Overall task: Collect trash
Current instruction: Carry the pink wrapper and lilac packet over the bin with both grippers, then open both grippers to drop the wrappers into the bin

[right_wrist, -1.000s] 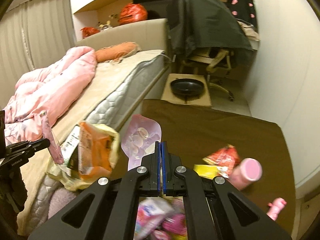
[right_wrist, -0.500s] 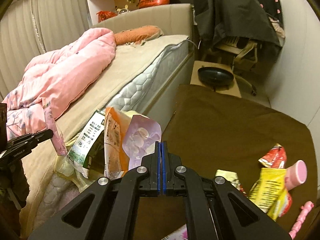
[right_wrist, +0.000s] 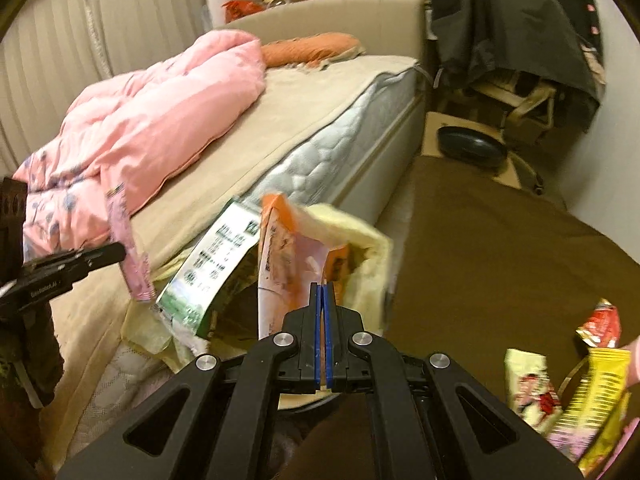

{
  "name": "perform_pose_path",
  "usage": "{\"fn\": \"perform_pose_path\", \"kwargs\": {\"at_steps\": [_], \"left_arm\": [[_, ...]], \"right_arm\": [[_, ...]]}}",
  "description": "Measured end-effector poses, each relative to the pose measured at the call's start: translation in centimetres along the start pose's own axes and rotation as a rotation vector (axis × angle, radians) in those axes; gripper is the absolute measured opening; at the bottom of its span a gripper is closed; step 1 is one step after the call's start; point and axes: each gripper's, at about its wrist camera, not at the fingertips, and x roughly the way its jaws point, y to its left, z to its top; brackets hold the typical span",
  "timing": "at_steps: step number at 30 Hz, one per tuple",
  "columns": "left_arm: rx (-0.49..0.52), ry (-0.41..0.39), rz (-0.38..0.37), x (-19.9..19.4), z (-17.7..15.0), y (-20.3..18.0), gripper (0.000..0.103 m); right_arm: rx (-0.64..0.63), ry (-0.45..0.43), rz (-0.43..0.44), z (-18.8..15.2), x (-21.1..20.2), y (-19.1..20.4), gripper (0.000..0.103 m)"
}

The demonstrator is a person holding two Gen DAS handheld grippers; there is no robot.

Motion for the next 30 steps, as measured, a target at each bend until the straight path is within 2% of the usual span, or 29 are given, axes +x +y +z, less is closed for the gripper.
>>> {"fn": "perform_pose_path", "kwargs": {"at_steps": [4,8,11,15,20,21,22,24,30], "left_arm": [[-0.001,0.036,-0.033,1.1,-0.5,0.1,0.006],[0.012,0.049,-0.082,1.8,-0.2,-0.8,0.006],[0.046,0.057,-0.072,2.7,0.3,-1.8,0.006],[0.066,0.092,-0.054,5.1,1.1,-2.6,0.006],[0.058,0.142,-0.081,7.7,1.4,-3.6,0.006],[0.061,0.152,-0.082,8.3,1.3,-4.0,0.006],[0.065,0.157,-0.081,8.6,1.1,-4.3,0.006],[0.077,0.173,-0.079,9.6,0.8,-4.8,0.006],[0.096,0.205,-0.068,11.4,0.3,-5.7,0.006]], "right_arm": [[-0.033,0.044,0.018,-0.7,2.6,1.4,0.002],[-0.027,0.076,0.018,-1.1,4.2,1.3,0.002],[-0.022,0.089,0.012,-1.4,4.5,0.7,0.002],[-0.004,0.097,0.075,-1.8,4.3,-0.5,0.002],[0.022,0.077,0.092,-1.9,3.8,-1.6,0.004],[0.021,0.065,0.079,-1.9,3.5,-1.7,0.009],[0.015,0.048,0.057,-1.9,3.0,-1.9,0.017],[0.007,0.013,0.022,-2.0,2.1,-2.1,0.024],[0.050,-0.068,-0.017,-2.0,-1.0,-4.2,0.025]]}}
